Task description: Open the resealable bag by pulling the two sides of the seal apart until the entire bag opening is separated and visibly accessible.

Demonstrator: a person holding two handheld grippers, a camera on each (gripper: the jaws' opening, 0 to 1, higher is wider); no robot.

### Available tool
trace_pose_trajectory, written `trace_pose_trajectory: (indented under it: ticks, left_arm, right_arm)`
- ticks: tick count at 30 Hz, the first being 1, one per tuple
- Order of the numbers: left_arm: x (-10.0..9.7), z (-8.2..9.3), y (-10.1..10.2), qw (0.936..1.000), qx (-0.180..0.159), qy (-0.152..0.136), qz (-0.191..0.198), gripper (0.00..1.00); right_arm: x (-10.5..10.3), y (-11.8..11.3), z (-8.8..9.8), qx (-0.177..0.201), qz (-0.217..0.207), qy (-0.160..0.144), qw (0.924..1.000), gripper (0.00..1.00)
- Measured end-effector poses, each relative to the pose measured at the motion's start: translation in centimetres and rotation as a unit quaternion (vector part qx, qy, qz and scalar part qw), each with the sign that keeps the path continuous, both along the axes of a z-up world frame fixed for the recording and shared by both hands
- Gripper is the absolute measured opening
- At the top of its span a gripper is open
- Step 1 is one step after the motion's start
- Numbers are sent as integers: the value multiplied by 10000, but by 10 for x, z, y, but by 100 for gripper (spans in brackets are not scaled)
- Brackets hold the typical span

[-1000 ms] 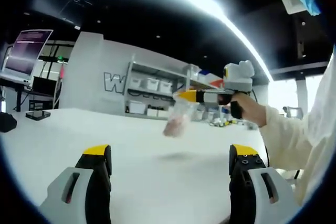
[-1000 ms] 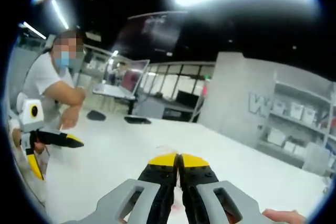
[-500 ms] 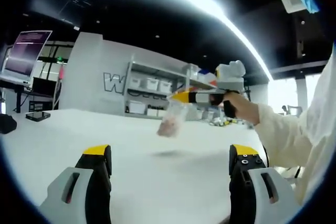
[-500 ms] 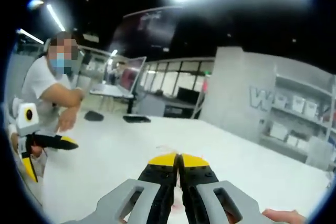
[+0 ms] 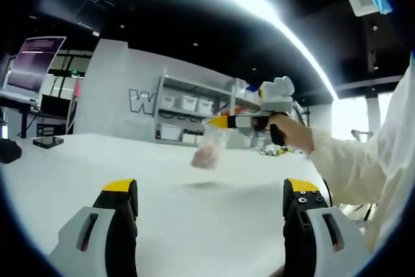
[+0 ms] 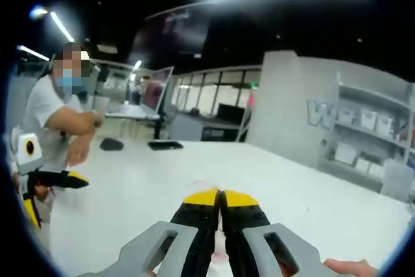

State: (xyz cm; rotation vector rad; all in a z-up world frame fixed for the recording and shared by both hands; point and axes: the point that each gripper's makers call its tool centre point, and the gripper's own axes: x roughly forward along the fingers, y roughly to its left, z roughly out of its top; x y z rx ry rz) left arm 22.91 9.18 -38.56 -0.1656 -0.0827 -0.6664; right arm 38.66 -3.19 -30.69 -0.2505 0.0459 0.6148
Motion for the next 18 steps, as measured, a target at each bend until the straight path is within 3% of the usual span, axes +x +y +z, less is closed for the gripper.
trace_pose_trajectory:
  ticks: [18]
  left_arm:
    - [6,-2,5,10000,-6,62,63,91]
  right_arm:
    - [25,1,-8,-13,-88,162,9998,0]
